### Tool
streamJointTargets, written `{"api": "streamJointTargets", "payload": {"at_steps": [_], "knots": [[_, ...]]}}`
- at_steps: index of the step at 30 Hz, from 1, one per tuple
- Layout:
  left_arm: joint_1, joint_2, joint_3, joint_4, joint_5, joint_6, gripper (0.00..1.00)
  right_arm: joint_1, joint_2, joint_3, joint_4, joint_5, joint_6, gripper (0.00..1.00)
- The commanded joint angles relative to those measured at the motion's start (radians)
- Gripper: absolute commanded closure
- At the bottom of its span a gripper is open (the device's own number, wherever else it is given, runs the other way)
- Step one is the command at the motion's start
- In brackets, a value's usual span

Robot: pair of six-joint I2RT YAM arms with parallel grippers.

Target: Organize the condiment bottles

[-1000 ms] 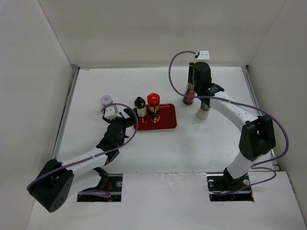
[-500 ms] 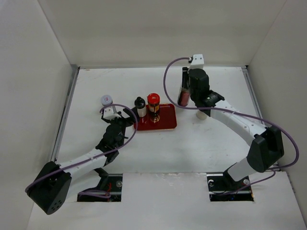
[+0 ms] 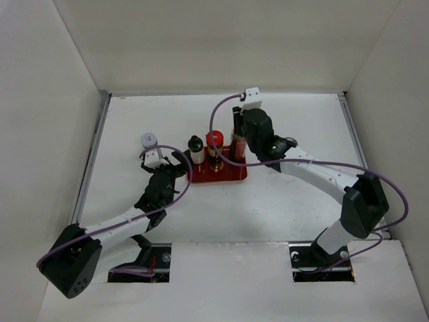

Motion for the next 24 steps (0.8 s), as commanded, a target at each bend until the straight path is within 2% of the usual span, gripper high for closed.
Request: {"api": "streamJointTargets", "payload": {"at_steps": [1, 5, 8, 10, 14, 16, 20, 24], "knots": [[0.009, -0.006, -0.006, 0.045, -0.011, -0.001, 0.0, 0.002, 0.004, 0.022, 0.195, 0.019, 0.008, 0.78], [0.006, -0.001, -0.006, 0.053, -0.006, -0.004, 0.0, 0.016, 0.019, -0.001, 0.215, 0.016, 0.019, 0.77], [0.01, 0.009, 0.0, 0.042, -0.002, -0.004, 0.0, 0.025, 0.028, -0.01, 0.222, 0.022, 0.019, 0.68], [0.004, 0.005, 0.0, 0.044, -0.003, -0.004, 0.0, 0.035, 0.018, -0.033, 0.23, 0.025, 0.019, 0.48], [0.01, 0.0, -0.002, 0.039, 0.0, -0.006, 0.0, 0.039, -0.042, -0.077, 0.233, 0.051, 0.022, 0.22], [0.003, -0.01, -0.002, 0.036, 0.0, -0.006, 0.0, 0.039, -0.1, -0.128, 0.236, 0.068, 0.034, 0.15], [0.001, 0.003, -0.002, 0.047, 0.031, -0.006, 0.03, 0.021, -0.244, -0.27, 0.239, 0.082, 0.1, 0.06], [-0.002, 0.014, 0.003, 0.054, 0.046, -0.011, 0.04, -0.086, -0.361, -0.425, 0.19, 0.212, 0.21, 0.02]]}}
